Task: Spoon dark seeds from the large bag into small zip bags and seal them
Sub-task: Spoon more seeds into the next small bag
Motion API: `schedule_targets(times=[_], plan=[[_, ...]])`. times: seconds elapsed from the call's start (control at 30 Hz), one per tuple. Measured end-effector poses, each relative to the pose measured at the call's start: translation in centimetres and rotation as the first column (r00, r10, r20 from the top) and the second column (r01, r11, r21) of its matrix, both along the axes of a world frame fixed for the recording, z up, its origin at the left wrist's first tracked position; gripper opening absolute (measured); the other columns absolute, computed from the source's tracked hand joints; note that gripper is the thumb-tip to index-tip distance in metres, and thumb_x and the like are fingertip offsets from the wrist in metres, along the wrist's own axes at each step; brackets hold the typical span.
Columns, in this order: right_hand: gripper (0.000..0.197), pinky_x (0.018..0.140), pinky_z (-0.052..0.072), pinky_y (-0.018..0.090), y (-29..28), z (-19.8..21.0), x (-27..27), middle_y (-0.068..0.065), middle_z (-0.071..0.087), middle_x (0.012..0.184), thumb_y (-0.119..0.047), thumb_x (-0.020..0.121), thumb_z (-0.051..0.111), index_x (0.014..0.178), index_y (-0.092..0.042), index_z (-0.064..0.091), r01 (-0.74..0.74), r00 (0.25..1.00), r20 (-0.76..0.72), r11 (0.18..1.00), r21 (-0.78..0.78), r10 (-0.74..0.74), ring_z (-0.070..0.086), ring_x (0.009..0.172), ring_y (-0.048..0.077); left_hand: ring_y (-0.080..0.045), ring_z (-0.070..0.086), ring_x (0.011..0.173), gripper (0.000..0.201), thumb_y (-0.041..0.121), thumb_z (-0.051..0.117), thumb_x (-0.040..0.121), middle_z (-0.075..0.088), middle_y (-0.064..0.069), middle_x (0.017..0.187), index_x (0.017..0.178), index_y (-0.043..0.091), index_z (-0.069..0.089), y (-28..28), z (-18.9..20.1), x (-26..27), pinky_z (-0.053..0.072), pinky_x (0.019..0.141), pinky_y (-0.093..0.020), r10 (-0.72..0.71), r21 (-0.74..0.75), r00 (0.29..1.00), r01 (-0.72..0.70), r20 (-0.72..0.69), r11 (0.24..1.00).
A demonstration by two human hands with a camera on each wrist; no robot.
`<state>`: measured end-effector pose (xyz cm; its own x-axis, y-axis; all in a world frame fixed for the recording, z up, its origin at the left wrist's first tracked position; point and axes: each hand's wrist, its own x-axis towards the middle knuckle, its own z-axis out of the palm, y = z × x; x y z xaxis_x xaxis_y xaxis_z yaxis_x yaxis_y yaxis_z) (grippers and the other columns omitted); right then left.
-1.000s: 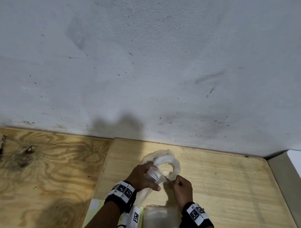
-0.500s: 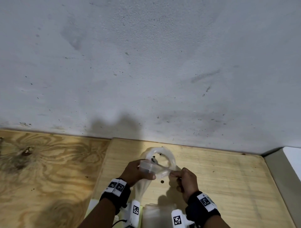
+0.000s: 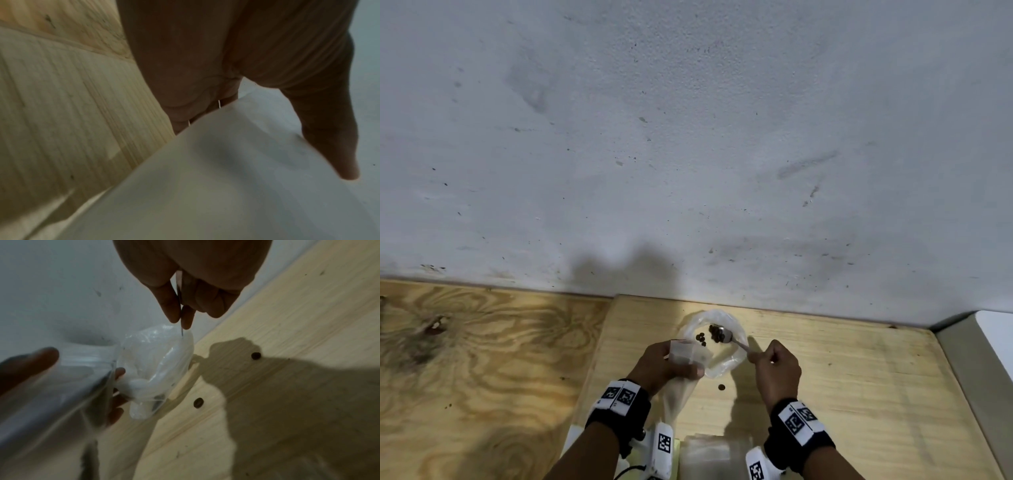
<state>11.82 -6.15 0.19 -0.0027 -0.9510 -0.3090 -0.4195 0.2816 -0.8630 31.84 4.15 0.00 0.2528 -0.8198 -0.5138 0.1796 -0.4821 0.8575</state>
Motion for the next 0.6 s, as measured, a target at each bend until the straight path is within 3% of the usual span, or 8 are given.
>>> schedule_targets(times=[0.2, 0.27, 0.43, 0.5, 0.6], plan=[[0.039, 0.055, 0.034, 0.027, 1.0, -0.9, 0.0, 0.002, 0.04, 0.055, 0.001, 0.074, 0.071, 0.057, -0.013, 0.038, -0.152, 0.988, -0.012, 0.988, -0.016, 0.152, 0.037, 0.055, 0.016, -0.023, 0.071, 0.099, 0.072, 0.022, 0.094, 0.04, 0.076, -0.006, 0.101, 0.108, 0.015, 0.073, -0.1, -0.3, 0.7, 0.056, 0.076, -0.029, -0.005, 0.014, 1.0, 0.005, 0.018, 1.0], [0.039, 0.053, 0.034, 0.021, 1.6, -0.9, 0.0, -0.001, 0.041, 0.053, 0.001, 0.072, 0.071, 0.056, -0.014, 0.039, -0.193, 0.981, -0.017, 0.981, -0.007, 0.193, 0.037, 0.054, 0.014, -0.022, 0.07, 0.099, 0.074, 0.021, 0.094, 0.039, 0.076, -0.005, 0.102, 0.109, 0.016, 0.073, -0.1, -0.3, 0.7, 0.057, 0.078, -0.03, -0.008, 0.017, 1.0, 0.007, 0.026, 1.0], [0.043, 0.048, 0.035, 0.013, 2.9, -1.0, 0.1, -0.003, 0.04, 0.051, 0.007, 0.068, 0.072, 0.054, -0.015, 0.037, -0.212, 0.977, 0.036, 0.975, 0.066, 0.21, 0.035, 0.049, 0.007, -0.014, 0.071, 0.091, 0.051, 0.009, 0.092, 0.047, 0.077, 0.001, 0.096, 0.094, 0.024, 0.078, -0.3, 0.2, 0.3, 0.055, 0.071, -0.023, -0.025, 0.014, 0.999, 0.024, 0.046, 1.0], [0.046, 0.05, 0.032, 0.015, 3.3, -1.5, 0.3, -0.003, 0.039, 0.052, 0.005, 0.068, 0.073, 0.053, -0.017, 0.036, -0.209, 0.978, 0.05, 0.97, 0.122, 0.204, 0.035, 0.049, 0.007, -0.011, 0.069, 0.091, 0.065, 0.017, 0.093, 0.039, 0.076, 0.002, 0.096, 0.101, 0.021, 0.075, -0.5, 0.0, 0.1, 0.053, 0.068, -0.018, -0.017, 0.017, 0.999, 0.016, 0.043, 1.0], [0.046, 0.057, 0.032, 0.027, 3.5, -3.2, 1.2, -0.003, 0.035, 0.052, 0.007, 0.069, 0.065, 0.049, -0.02, 0.033, -0.178, 0.984, 0.013, 0.965, 0.194, 0.179, 0.035, 0.055, 0.014, -0.009, 0.068, 0.093, 0.077, 0.027, 0.092, 0.033, 0.075, 0.003, 0.101, 0.107, 0.019, 0.073, -0.6, -0.4, -0.1, 0.051, 0.066, -0.014, -0.019, 0.024, 0.999, 0.018, 0.044, 1.0]])
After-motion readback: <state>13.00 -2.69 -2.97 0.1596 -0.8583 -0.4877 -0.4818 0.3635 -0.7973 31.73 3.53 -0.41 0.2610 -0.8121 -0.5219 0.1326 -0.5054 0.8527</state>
